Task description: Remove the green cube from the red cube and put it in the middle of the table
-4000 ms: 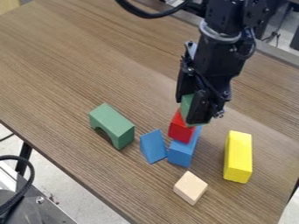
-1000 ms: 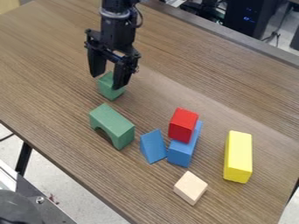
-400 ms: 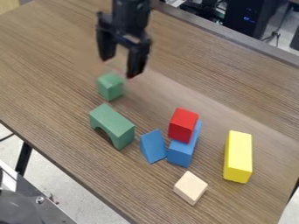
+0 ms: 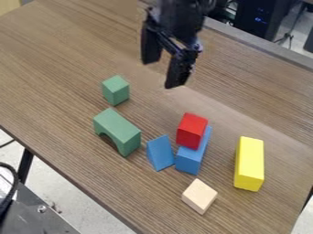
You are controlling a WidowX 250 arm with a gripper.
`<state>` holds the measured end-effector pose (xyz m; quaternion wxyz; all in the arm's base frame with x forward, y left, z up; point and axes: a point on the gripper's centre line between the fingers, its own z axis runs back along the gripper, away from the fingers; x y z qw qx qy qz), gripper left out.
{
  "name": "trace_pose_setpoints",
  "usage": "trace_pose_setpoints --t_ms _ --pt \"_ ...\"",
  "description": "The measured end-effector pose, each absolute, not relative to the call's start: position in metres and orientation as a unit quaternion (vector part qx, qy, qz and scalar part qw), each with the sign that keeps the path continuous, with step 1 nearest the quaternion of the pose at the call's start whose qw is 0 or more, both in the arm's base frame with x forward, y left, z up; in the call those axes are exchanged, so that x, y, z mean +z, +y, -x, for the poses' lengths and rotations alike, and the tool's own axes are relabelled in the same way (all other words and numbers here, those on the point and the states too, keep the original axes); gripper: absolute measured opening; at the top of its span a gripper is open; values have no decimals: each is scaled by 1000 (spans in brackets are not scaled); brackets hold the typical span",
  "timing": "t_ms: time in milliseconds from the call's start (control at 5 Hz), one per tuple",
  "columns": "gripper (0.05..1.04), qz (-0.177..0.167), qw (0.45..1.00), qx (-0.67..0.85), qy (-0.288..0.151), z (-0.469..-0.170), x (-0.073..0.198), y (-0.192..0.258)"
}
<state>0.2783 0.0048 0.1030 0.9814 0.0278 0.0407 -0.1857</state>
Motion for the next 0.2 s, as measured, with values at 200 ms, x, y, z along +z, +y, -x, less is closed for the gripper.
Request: trace_pose_setpoints --t_ms 200 --pt "1000 -18 968 -240 75 -282 88 -6"
